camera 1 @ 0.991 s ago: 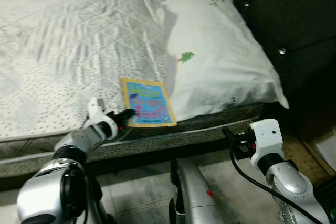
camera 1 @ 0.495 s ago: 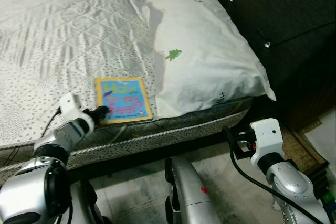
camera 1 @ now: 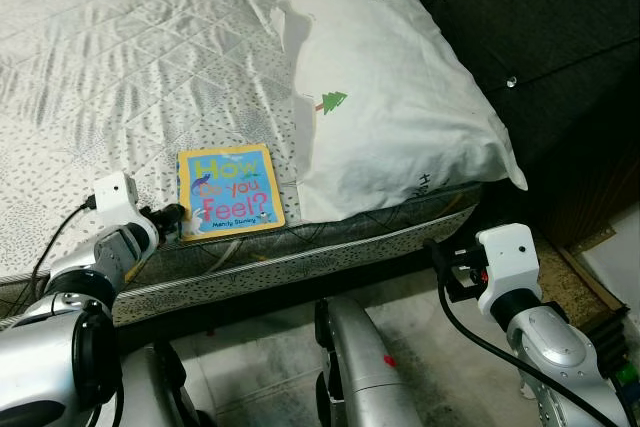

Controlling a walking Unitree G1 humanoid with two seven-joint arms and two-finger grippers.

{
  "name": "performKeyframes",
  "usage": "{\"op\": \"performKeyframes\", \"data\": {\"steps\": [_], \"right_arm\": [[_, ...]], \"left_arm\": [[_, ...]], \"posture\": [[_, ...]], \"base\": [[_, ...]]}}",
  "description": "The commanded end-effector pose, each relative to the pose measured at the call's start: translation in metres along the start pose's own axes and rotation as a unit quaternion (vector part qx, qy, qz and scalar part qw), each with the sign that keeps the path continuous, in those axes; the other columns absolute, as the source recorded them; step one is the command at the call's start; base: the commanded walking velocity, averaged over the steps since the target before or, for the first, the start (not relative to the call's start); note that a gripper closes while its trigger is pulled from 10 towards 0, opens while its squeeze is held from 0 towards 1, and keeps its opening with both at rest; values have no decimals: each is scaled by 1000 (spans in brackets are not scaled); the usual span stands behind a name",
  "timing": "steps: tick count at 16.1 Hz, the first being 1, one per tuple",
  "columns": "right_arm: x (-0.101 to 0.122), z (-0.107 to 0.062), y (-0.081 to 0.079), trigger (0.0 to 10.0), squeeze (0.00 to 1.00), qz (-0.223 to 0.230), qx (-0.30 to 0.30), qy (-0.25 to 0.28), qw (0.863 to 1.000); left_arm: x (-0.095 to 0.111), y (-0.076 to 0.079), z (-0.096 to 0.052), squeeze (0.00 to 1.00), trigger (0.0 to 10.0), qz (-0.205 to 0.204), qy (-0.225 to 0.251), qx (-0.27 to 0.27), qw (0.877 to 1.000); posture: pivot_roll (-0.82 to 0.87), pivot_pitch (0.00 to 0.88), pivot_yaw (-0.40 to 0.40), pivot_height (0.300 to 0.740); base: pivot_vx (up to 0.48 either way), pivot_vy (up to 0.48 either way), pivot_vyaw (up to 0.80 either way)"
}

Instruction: Clean up the room

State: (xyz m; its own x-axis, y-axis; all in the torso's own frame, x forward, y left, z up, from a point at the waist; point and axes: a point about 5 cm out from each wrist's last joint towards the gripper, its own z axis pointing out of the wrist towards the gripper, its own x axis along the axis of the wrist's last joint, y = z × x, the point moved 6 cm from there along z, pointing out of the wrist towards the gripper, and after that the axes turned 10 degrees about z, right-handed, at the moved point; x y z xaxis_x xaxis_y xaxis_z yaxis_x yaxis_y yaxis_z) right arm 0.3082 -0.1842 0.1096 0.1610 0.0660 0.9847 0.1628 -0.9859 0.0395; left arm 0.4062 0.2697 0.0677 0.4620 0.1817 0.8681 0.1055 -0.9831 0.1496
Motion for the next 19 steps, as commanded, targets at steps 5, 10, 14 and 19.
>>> {"op": "performKeyframes", "data": {"steps": [5, 10, 14, 19], "right_arm": [[0, 8, -3, 10000, 0, 10, -8, 7, 1000], [-1, 19, -14, 10000, 0, 28, -2, 15, 999], [0, 33, -30, 10000, 0, 49, 6, 31, 998], [0, 44, -41, 10000, 0, 64, 12, 42, 997]], "left_arm": [[15, -16, -2, 1000, 10000, 20, 39, 57, 997], [18, -29, -7, 1000, 10000, 22, 71, 81, 994], [16, 17, -7, 1000, 10000, 67, 138, 15, 988], [-18, 88, -31, 1000, 10000, 50, 137, -81, 986]], "posture": [[-316, 156, -97, 542], [-254, 125, -70, 542], [-187, 99, -43, 542], [-139, 75, -21, 542]], "base": [[0, 0, 0], [0, 0, 0], [0, 0, 0], [0, 0, 0]]}}
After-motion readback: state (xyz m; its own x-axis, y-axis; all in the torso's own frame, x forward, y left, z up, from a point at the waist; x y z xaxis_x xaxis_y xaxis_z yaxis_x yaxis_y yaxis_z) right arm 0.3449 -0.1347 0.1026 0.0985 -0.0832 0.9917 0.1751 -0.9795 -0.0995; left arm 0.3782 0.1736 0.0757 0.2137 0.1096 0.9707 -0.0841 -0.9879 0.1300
